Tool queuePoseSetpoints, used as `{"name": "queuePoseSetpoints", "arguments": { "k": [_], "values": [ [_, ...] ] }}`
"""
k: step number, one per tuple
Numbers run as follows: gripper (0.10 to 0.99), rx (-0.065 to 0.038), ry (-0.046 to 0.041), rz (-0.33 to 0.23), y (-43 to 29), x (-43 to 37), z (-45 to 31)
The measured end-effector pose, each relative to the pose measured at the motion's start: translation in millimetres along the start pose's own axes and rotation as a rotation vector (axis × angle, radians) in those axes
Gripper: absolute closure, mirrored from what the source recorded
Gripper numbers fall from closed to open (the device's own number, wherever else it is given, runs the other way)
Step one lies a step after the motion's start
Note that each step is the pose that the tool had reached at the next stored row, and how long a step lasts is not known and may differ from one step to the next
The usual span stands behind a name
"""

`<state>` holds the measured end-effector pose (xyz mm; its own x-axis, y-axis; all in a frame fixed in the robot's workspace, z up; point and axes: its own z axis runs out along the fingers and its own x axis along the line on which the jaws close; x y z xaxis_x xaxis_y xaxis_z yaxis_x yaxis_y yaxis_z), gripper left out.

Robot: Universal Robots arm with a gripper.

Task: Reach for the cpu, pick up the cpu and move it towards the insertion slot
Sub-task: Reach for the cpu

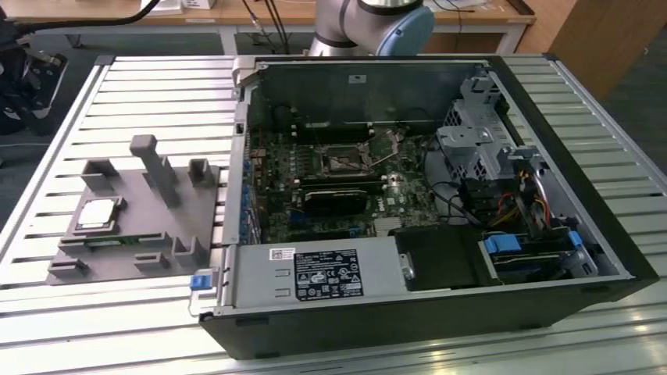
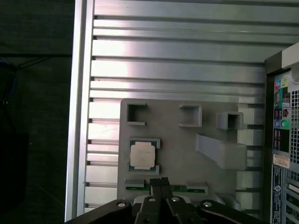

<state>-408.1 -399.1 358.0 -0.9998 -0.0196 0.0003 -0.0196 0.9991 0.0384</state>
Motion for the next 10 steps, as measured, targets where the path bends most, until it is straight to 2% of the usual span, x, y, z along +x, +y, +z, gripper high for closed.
{"name": "queuePoseSetpoints", "arguments": {
  "k": [7,8,9,10],
  "values": [
    [0.973,0.000,0.0002,0.000,-1.1,2.2,8.0],
    [0.918,0.000,0.0002,0.000,-1.3,2.3,9.5],
    [0.918,0.000,0.0001,0.000,-1.5,2.4,11.3],
    [0.855,0.000,0.0002,0.000,-1.6,2.5,13.1]
  ]
}}
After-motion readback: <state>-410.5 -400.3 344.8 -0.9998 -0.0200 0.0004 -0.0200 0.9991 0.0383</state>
